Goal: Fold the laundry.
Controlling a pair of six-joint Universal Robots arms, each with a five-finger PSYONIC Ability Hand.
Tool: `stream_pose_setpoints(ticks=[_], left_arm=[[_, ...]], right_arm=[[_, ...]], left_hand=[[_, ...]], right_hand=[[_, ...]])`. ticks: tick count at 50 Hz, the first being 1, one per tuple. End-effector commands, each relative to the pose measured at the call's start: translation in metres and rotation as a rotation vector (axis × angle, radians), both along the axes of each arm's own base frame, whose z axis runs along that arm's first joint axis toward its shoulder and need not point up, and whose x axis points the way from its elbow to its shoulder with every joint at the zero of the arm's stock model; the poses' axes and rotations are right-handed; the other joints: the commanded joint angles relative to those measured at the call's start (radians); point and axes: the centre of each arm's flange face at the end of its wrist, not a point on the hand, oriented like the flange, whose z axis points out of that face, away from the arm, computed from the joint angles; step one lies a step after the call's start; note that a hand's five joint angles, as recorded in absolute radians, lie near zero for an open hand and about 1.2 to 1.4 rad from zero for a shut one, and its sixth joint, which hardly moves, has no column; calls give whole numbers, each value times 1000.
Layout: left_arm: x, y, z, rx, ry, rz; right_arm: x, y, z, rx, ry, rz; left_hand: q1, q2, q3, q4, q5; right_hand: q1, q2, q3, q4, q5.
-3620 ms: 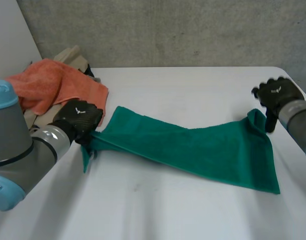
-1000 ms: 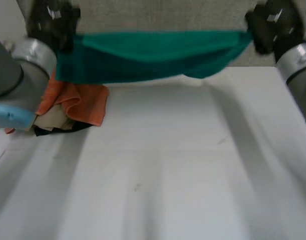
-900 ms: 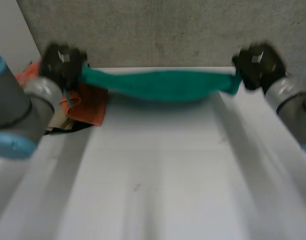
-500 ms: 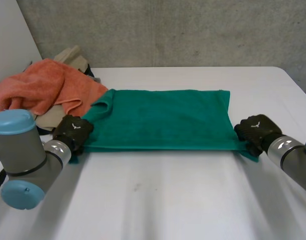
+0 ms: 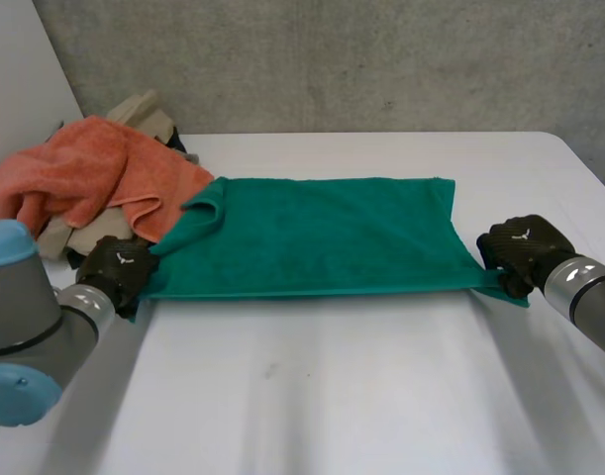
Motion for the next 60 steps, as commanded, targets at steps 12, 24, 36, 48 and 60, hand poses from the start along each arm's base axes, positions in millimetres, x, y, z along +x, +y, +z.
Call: stream_pose_setpoints(ticks=[12, 24, 36, 48, 60], left_arm=[[13, 78, 230, -350, 210, -17], [-8, 11, 128, 81, 27, 24], [-61, -70, 162, -253, 53, -41], [-42, -79, 305, -949, 415, -18], [-47, -96, 192, -580, 352, -22]], right_arm=[[-36, 53, 198, -278, 206, -88], [-28, 11, 94, 110, 382, -29], [19, -70, 112, -280, 235, -97], [20, -85, 244, -1020, -166, -70], [39, -89, 164, -717, -123, -4]], left_hand=[[248, 205, 210, 200, 237], [248, 205, 210, 200, 237], [248, 205, 210, 200, 237], [248, 205, 210, 200, 237], [248, 205, 210, 200, 237]], right_hand=[[279, 228, 216, 203, 194], [279, 228, 216, 203, 194], [279, 228, 216, 203, 194], [279, 228, 216, 203, 194], [279, 228, 216, 203, 194]])
